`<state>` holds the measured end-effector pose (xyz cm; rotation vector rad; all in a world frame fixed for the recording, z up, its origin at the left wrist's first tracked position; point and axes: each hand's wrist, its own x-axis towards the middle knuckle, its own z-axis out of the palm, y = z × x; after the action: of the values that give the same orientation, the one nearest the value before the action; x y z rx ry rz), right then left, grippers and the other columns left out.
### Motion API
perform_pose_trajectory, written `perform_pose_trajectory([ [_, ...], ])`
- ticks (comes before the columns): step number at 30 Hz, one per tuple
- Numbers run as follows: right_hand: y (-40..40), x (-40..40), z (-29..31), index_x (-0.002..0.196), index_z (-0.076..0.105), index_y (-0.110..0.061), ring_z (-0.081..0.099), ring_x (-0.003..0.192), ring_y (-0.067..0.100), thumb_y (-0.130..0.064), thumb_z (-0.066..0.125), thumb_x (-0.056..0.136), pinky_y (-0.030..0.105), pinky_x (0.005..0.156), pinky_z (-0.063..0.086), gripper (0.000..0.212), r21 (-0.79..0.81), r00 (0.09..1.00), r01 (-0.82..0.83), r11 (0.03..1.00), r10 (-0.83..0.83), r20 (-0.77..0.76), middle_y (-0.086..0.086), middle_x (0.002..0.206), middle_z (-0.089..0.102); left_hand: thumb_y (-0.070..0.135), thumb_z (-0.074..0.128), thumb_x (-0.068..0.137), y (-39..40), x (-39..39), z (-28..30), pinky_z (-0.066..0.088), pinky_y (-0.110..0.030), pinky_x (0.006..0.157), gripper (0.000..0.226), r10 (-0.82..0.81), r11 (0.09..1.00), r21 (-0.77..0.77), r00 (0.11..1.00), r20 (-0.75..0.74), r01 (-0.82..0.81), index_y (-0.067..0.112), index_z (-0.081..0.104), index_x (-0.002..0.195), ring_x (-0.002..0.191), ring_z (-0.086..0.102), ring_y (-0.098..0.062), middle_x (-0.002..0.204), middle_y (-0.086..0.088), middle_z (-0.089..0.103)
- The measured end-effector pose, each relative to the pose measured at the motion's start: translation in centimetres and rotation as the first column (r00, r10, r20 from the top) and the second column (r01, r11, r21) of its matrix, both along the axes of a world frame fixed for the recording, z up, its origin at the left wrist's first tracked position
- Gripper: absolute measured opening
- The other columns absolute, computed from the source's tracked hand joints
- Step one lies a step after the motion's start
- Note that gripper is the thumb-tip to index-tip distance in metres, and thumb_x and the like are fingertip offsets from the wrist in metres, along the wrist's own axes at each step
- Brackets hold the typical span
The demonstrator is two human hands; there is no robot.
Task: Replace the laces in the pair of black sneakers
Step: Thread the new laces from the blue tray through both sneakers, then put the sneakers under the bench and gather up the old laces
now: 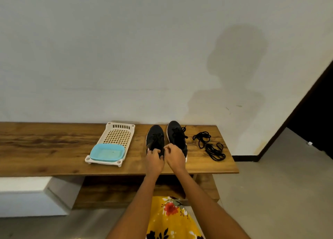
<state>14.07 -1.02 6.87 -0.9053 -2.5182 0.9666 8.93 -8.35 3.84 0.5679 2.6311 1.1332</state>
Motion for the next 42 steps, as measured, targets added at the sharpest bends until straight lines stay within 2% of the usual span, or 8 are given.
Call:
perform_pose_trajectory([
  [5, 4.9, -2.9, -2.6, 0.113, 0.060, -0.015, 0.051, 0.104, 0.016, -0.019, 0.047, 0.096, 0.023, 0.072, 0.041, 0.021, 0.191, 0.999, 0.025, 0.981, -0.030, 0.026, 0.002, 0.112, 0.056, 0.030, 0.057, 0.090, 1.3, -3.0, -2.6, 0.036, -0.033, 0.104, 0.042, 0.062, 0.991, -0.106, 0.989, -0.134, -0.076, 0.014, 0.045, 0.128, 0.127, 0.038, -0.023, 0.138, -0.009, 0.039],
  [10, 9.3, -3.9, -5.2, 0.103, 0.058, -0.010, 0.053, 0.099, 0.024, -0.024, 0.065, 0.086, 0.029, 0.075, 0.043, 0.023, 0.315, 0.990, 0.021, 0.949, -0.063, 0.125, 0.009, 0.107, 0.054, 0.042, 0.061, 0.086, 2.4, -4.9, -5.3, 0.040, -0.025, 0.084, 0.040, 0.104, 0.987, -0.114, 0.992, -0.072, -0.112, 0.013, 0.047, 0.109, 0.106, 0.047, -0.020, 0.123, -0.010, 0.045],
  [14, 9.7, -2.5, -5.7, 0.121, 0.049, -0.012, 0.045, 0.117, 0.025, -0.037, 0.070, 0.083, 0.031, 0.091, 0.044, 0.050, 0.146, 0.939, 0.041, 0.988, -0.088, 0.332, 0.011, 0.129, 0.042, 0.037, 0.066, 0.083, 2.7, -4.3, -4.7, 0.044, -0.029, 0.086, 0.044, 0.071, 0.981, -0.188, 0.994, 0.077, -0.056, 0.012, 0.045, 0.113, 0.109, 0.047, -0.023, 0.126, -0.012, 0.040],
  [17, 9.4, -2.0, -4.8, 0.136, 0.039, -0.015, 0.033, 0.133, 0.026, -0.031, 0.069, 0.085, 0.033, 0.100, 0.043, 0.062, -0.055, 0.888, 0.117, 0.992, -0.080, 0.452, 0.012, 0.147, 0.028, 0.022, 0.070, 0.082, 2.6, -3.8, -3.4, 0.044, -0.032, 0.096, 0.053, 0.048, 0.952, -0.306, 0.972, 0.232, 0.026, 0.012, 0.041, 0.124, 0.117, 0.047, -0.027, 0.135, -0.015, 0.032],
  [25, 12.4, -3.0, -4.7, 0.149, 0.025, -0.023, 0.028, 0.140, 0.027, -0.022, 0.070, 0.085, 0.036, 0.106, 0.040, 0.078, -0.164, 0.851, -0.062, 0.985, 0.138, 0.507, 0.008, 0.156, 0.017, 0.005, 0.067, 0.081, 3.8, -4.7, -1.7, 0.037, -0.034, 0.103, 0.053, 0.111, 0.954, -0.299, 0.946, 0.304, -0.016, 0.011, 0.047, 0.130, 0.125, 0.039, -0.031, 0.140, -0.018, 0.032],
  [32, 13.7, -4.1, -8.7, 0.122, 0.052, -0.014, 0.055, 0.116, 0.032, -0.023, 0.073, 0.081, 0.036, 0.093, 0.049, 0.048, -0.148, 0.852, -0.139, 0.979, 0.195, 0.487, 0.009, 0.148, 0.033, 0.015, 0.077, 0.074, 2.7, -5.6, -5.1, 0.041, -0.029, 0.099, 0.045, 0.049, 0.966, -0.258, 0.962, 0.269, 0.023, 0.011, 0.062, 0.115, 0.124, 0.043, -0.030, 0.139, -0.015, 0.038],
  [35, 13.4, -4.1, -8.9, 0.117, 0.058, -0.010, 0.056, 0.115, 0.033, -0.019, 0.071, 0.083, 0.035, 0.095, 0.048, 0.037, -0.165, 0.862, -0.111, 0.980, 0.177, 0.475, 0.010, 0.143, 0.042, 0.013, 0.071, 0.080, 3.1, -5.3, -5.0, 0.045, -0.031, 0.097, 0.033, 0.079, 0.953, -0.304, 0.955, 0.287, 0.013, 0.007, 0.065, 0.112, 0.119, 0.050, -0.029, 0.135, -0.013, 0.047],
  [42, 8.6, -1.6, -4.7, 0.112, 0.061, -0.003, 0.051, 0.121, 0.032, -0.010, 0.072, 0.080, 0.035, 0.100, 0.045, 0.035, -0.266, 0.914, 0.008, 0.964, 0.101, 0.392, 0.008, 0.146, 0.039, 0.017, 0.064, 0.087, 3.3, -2.9, 0.4, 0.047, -0.029, 0.088, 0.032, 0.209, 0.945, -0.315, 0.905, 0.370, -0.089, 0.007, 0.062, 0.117, 0.110, 0.059, -0.027, 0.118, -0.013, 0.064],
])
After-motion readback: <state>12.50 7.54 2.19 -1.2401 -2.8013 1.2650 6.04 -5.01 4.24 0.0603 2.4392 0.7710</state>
